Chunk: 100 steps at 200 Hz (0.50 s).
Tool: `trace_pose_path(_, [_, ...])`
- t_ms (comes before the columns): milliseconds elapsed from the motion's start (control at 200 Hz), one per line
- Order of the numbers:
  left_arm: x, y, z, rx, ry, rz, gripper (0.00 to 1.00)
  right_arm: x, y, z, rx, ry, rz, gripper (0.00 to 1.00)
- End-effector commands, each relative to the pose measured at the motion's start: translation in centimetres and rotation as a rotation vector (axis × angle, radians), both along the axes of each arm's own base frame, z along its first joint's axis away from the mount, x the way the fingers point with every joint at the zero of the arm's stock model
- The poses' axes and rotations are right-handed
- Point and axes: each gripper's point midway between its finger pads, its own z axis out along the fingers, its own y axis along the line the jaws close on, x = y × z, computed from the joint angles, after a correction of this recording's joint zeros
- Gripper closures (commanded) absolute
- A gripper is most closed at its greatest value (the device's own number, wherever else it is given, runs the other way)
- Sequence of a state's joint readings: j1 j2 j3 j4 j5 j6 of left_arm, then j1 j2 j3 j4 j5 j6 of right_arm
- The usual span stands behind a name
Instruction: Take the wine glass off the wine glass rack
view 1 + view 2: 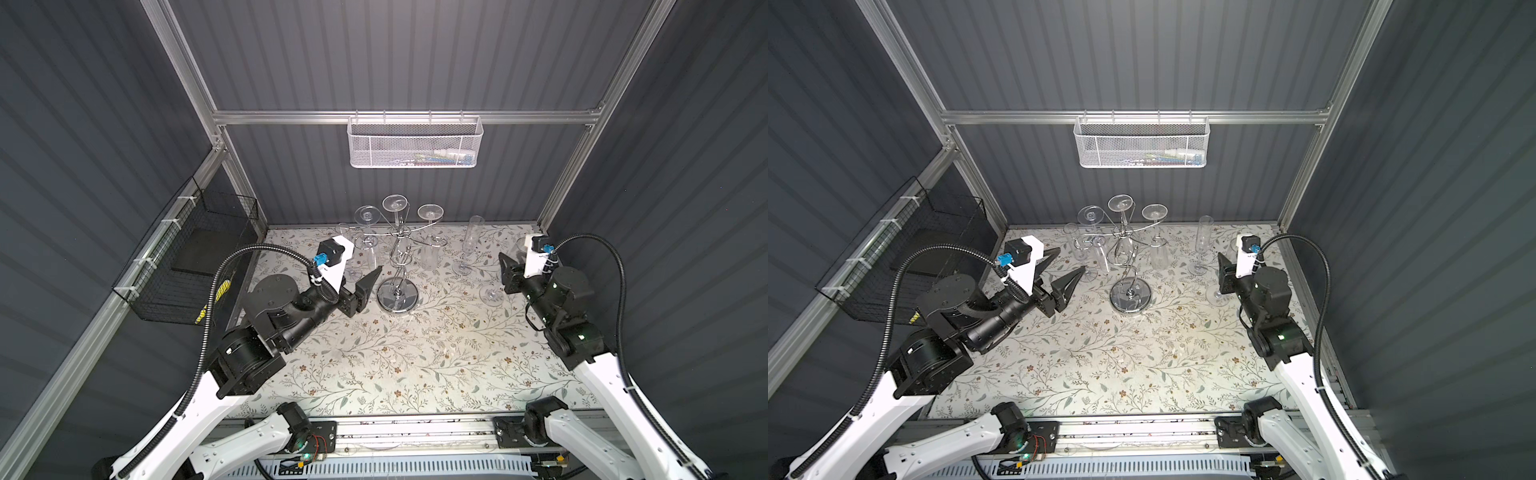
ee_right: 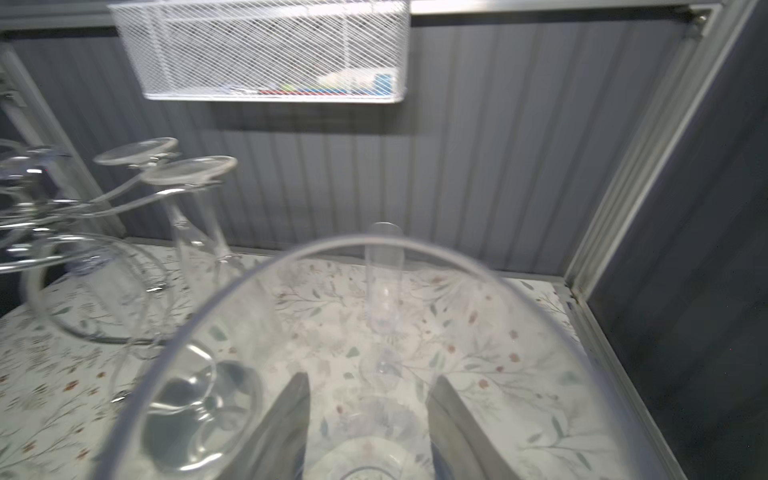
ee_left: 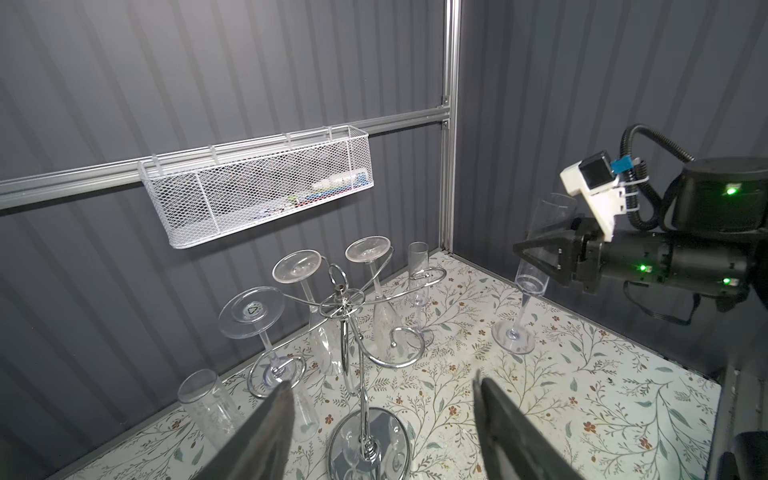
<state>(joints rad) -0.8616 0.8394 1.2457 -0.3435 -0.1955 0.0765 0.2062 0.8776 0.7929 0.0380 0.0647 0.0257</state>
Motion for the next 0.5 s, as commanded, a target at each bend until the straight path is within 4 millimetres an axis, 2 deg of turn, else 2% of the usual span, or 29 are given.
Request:
trace_pose_path(0, [0.6, 1.0, 0.1, -0.033, 0.007, 0.064, 0.31, 2.5, -1.8, 2.2, 0.035, -0.133, -0.043, 0.58])
trace_pose_path(135, [1.6, 1.5, -0.4, -0.041, 0.013, 0.128, 0.31, 6.0, -4.1, 0.4, 0.039, -0.135, -0.087, 0.58])
trace_pose_path(175, [1.8, 1.7, -0.5, -0.048, 0.010, 0.150, 0.31, 7.7, -4.6, -1.3, 0.032, -0.107, -0.094, 0.58])
trace_pose_path(210, [2.1, 1.9, -0.6, -0.053, 0.008, 0.172, 0.31, 8.7, -5.0, -1.8, 0.027, -0.104, -0.098, 0.58])
trace_pose_path(410, [4.0, 4.3, -0.7, -0.105, -0.018, 0.358, 0.31, 14.1, -5.6, -4.4, -0.016, -0.080, -0.082, 0.57])
trace_pose_path(495, [4.6, 4.3, -0.9, -0.093, -0.035, 0.390, 0.30, 16.0, -5.9, -5.5, -0.028, -0.082, -0.085, 0.57])
